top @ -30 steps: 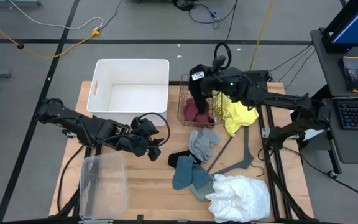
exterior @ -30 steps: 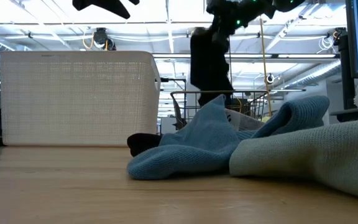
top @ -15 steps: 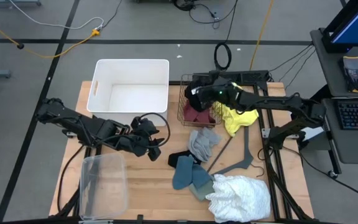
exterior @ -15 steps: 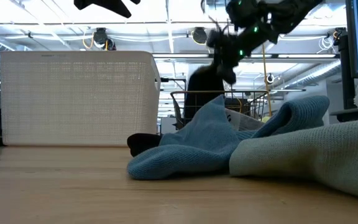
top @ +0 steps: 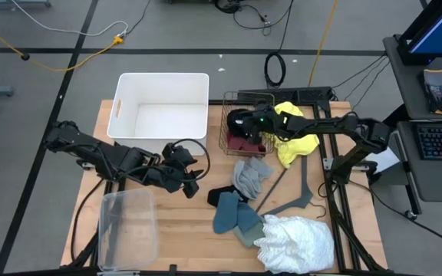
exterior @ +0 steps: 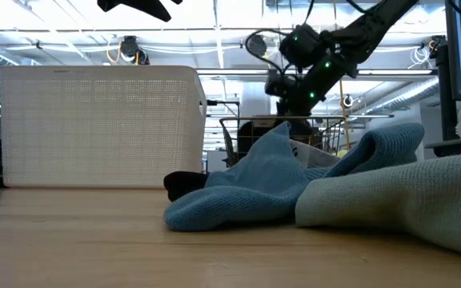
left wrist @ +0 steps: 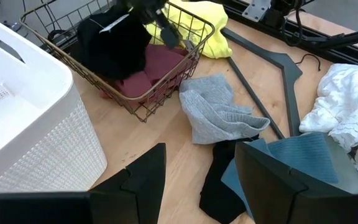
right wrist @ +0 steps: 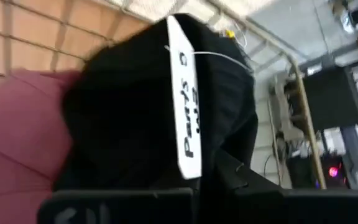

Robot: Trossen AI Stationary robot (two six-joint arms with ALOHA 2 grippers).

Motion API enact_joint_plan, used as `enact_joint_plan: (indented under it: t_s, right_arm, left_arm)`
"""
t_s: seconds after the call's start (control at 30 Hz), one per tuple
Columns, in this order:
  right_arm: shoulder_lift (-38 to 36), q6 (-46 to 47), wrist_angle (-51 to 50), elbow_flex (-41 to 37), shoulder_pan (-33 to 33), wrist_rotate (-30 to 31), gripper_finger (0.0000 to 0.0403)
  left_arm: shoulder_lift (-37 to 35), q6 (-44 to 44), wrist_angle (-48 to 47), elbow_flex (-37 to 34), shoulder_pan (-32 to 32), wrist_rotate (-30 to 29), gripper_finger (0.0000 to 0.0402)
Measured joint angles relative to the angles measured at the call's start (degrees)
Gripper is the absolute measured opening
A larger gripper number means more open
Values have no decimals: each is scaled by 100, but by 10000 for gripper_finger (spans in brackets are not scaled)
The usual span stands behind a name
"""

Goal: Pick & Place Cloths
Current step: Put the black boxers into the gold wire basket

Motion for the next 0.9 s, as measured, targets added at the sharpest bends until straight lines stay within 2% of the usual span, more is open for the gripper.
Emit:
enact_joint_plan:
  t_s: [0.07,0.27,0.5,0.67,0.9]
  right_arm:
    - [75,112,-166,9,-44,-11,0]
    - [132,505,-408,6,-150,-553,0]
    - [130,807,-522,6,-265,-593,19]
    - [128,850,-489,6,-266,-596,44]
    - [128,843,-488,6,-266,-592,105]
  left_arm:
    - [0,0,-1,0,0,0,195]
    - [0,0,-1,0,0,-2,195]
    - [0,66,2,0,0,-2,195]
    - [0,68,3,0,0,-2,195]
    - [0,72,6,0,0,-2,195]
